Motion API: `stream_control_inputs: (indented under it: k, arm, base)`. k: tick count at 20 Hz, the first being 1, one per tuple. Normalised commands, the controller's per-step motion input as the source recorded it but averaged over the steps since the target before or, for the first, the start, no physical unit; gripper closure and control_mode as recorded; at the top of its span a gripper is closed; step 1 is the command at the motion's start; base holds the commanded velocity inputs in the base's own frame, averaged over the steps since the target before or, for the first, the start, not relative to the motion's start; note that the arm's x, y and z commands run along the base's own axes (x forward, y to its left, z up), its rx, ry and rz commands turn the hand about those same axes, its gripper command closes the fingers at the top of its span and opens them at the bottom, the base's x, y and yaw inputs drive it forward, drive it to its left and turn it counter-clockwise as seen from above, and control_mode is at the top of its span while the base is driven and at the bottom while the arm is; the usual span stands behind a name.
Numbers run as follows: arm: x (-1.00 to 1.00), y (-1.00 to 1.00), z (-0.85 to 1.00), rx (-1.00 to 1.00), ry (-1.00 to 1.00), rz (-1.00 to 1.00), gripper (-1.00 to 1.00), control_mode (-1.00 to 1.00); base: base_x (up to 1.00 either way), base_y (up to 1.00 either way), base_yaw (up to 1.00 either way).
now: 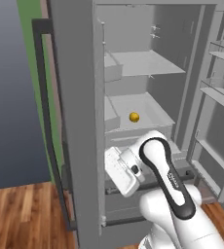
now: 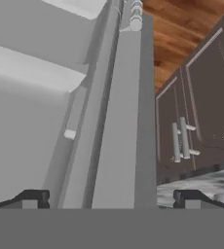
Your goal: Retrieve a lemon from the fridge and place it on the cutting board with the fish.
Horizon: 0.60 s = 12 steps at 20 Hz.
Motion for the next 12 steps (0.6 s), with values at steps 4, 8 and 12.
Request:
stream_control_inputs:
  k: [4, 8, 12]
  arm:
    - [0.12, -0.99, -0.02, -0.09, -0.03, 0.02, -1.0, -1.0]
    - [0.0, -0.85, -0.02, -0.08, -0.04, 0.02, -1.0, -1.0]
    - [-0.27, -0.23, -0.32, -0.01, 0.0, 0.0, -1.0, -1.0]
  base:
    - [0.0, 0.0, 0.0]
    - [0.0, 0.0, 0.0]
    - [0.0, 0.0, 0.0]
